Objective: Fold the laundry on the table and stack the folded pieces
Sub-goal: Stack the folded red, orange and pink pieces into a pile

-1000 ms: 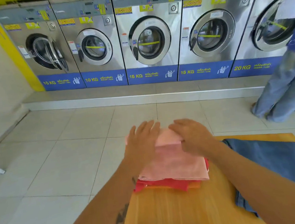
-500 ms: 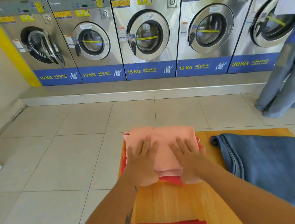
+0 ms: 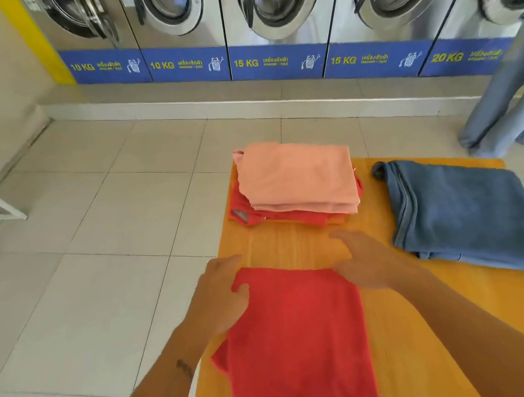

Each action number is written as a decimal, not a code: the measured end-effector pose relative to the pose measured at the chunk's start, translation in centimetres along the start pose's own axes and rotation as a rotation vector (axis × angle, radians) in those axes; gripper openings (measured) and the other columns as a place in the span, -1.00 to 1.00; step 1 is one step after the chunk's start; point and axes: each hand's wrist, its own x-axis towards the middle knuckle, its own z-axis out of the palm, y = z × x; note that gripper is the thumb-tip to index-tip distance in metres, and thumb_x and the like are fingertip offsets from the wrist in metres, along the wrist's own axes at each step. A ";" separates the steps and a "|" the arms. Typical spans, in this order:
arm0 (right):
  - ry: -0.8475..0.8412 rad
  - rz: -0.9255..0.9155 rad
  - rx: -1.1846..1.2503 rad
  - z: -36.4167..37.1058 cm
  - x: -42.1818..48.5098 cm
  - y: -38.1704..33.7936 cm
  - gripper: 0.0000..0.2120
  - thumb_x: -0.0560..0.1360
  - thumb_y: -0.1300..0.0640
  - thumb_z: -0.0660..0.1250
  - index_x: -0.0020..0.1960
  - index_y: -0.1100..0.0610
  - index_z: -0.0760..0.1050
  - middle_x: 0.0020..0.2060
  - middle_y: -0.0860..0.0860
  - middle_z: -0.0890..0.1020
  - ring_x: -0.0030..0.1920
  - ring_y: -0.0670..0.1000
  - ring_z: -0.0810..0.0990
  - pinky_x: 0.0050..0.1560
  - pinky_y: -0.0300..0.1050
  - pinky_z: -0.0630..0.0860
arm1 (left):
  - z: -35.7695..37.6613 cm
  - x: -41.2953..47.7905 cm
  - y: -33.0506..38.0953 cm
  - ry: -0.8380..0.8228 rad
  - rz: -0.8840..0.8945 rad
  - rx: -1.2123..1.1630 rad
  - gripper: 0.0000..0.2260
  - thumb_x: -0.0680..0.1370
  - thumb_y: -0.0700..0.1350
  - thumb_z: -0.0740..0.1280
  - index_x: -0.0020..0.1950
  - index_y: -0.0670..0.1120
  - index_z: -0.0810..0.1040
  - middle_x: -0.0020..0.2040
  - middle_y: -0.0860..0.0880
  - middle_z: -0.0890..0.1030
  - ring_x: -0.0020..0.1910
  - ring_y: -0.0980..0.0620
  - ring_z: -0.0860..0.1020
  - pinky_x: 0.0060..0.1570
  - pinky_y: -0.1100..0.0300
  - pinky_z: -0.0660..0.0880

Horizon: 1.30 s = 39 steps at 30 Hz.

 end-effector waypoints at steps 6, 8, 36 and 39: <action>-0.052 0.257 0.488 4.8 -3.0 0.1 -0.32 0.45 0.10 0.46 0.48 0.03 0.23 0.18 0.04 0.54 0.08 0.04 0.59 -0.02 -0.04 0.54 | 0.8 -1.5 0.2 -0.097 -0.073 0.038 -0.35 0.50 0.12 0.29 0.56 0.12 0.15 0.43 -0.01 0.31 0.38 -0.09 0.31 0.34 -0.11 0.36; -0.034 0.287 0.632 5.6 -4.3 -0.2 -0.39 0.42 0.20 0.48 0.40 0.06 0.33 0.08 0.00 0.59 0.02 0.00 0.61 -0.09 -0.07 0.54 | 1.2 -2.0 0.6 -0.138 -0.049 -0.005 -0.31 0.50 0.09 0.33 0.57 0.13 0.10 0.37 -0.01 0.34 0.33 -0.08 0.36 0.31 -0.03 0.40; 0.600 -0.152 0.722 -14.1 10.3 -6.2 -0.47 0.36 0.32 0.44 0.24 -0.05 0.46 0.13 0.02 0.60 -0.02 0.00 0.60 -0.07 -0.08 0.58 | -11.1 18.8 14.8 0.187 0.240 -0.515 -0.45 0.46 -0.36 0.32 0.34 0.15 0.53 0.22 0.13 0.56 0.05 0.21 0.55 -0.06 0.42 0.47; 0.568 -0.045 0.296 -13.6 13.5 -5.8 -0.36 0.44 0.24 0.33 0.48 0.05 0.26 0.36 0.16 0.38 0.21 0.17 0.48 0.19 0.09 0.51 | -9.7 21.5 14.0 0.211 0.097 -0.272 -0.43 0.48 -0.34 0.23 0.45 0.05 0.43 0.36 -0.04 0.44 0.15 -0.01 0.50 0.00 0.22 0.52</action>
